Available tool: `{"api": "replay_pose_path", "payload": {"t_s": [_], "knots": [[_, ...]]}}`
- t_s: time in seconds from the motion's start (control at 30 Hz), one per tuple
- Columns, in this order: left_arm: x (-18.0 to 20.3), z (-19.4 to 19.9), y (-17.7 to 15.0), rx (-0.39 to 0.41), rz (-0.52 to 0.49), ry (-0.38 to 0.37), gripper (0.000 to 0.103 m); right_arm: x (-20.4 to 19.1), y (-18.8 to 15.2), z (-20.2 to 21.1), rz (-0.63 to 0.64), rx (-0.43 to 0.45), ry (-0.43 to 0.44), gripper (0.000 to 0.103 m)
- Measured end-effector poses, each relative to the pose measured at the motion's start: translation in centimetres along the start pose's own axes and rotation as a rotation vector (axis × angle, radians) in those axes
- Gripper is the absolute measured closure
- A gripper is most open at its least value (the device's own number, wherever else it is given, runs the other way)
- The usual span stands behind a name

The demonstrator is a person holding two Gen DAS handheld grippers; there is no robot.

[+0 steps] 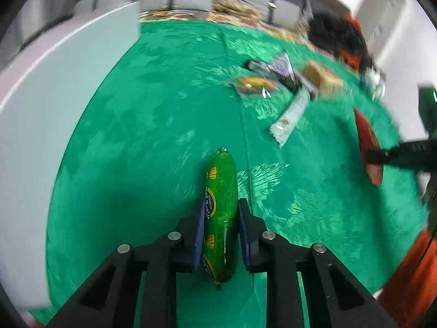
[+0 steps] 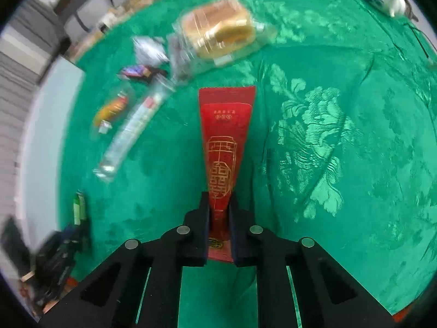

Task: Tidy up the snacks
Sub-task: 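Carry the green sausage and red packet into the white box and release both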

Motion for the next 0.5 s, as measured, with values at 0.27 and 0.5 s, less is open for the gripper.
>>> {"api": "replay_pose_path", "payload": {"t_s": [0.27,0.5], "knots": [[1.2,3.2,-1.8,0.066,0.098,-0.140,0.081,1.9,-3.5,3.0,-0.036,0.014,0.117,0.091],[1.4,8.9,0.2,0.177,0.153,-0.238,0.081,-1.8,-4.3,4.3,0.063,0.033,0.155,0.091]]}}
Point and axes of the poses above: each gripper's, at about its wrist camera, not at the fingertips, and z roughly against the way its jaws point, x to its right, y to its top, the point moved 7 cm from there along -z, roughly the way its jaws point, and after that the axes turned 3 degrees about -x, right-handed, at the moved point
